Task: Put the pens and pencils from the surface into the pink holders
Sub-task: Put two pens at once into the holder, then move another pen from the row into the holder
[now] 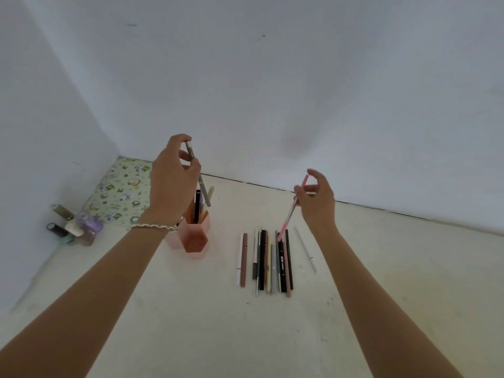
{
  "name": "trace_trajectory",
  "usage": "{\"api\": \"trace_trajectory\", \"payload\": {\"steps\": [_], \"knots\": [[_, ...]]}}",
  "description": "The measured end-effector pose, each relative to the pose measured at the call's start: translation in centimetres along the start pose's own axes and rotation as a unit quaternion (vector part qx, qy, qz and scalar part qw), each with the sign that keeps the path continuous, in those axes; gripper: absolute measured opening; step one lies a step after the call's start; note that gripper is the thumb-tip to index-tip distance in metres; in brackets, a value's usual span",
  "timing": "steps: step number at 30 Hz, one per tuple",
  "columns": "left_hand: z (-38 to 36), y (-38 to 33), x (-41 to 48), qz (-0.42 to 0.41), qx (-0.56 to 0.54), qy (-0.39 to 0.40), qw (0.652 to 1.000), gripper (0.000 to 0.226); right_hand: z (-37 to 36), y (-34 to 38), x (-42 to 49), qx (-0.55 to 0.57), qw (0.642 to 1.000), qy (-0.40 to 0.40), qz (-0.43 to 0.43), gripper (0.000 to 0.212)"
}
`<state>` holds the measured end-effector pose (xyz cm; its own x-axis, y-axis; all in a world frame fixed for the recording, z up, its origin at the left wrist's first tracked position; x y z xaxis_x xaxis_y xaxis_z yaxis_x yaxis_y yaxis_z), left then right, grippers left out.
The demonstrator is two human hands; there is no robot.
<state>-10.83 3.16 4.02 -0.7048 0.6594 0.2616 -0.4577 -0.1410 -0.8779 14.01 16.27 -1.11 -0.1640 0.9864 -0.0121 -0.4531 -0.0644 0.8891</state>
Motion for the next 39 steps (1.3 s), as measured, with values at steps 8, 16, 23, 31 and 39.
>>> {"api": "trace_trajectory", "payload": {"steps": [8,16,23,31,39], "knots": [[1.1,1.6,0.0,-0.022,0.084,0.002,0.996,0.03,-1.9,6.3,-1.6,0.165,0.984,-0.047,0.044,0.031],[0.6,4.7,-0.9,0.085,0.257,0.118,0.955,0.04,-8.2,5.6,-5.4,0.166,0.98,-0.042,0.104,0.03],[2.4,2.6,-1.0,0.071,0.162,0.051,0.983,0.041,-12.7,4.6,-6.8,0.021,0.979,0.028,0.199,0.033],[-0.8,-0.8,-3.5,0.019,0.117,0.048,0.992,0.018,-12.1,3.3,-7.0,-0.086,0.955,-0.011,0.284,0.024],[-10.5,3.9,-10.9,0.127,0.253,0.317,0.905,0.022,-3.1,-1.3,-3.5,-0.053,0.989,-0.089,0.106,0.038]]}}
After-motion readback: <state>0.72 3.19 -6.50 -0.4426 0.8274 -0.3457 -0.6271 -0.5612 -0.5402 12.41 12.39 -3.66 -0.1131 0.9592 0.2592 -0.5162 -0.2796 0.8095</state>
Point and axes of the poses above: each hand's wrist, its own x-axis towards the middle knuckle, its own z-axis out of the back of the hand, y = z × x, the point moved 2 cm from there along x, towards the middle knuckle, and after that the axes turned 7 degrees about -x, right-handed, at the moved point
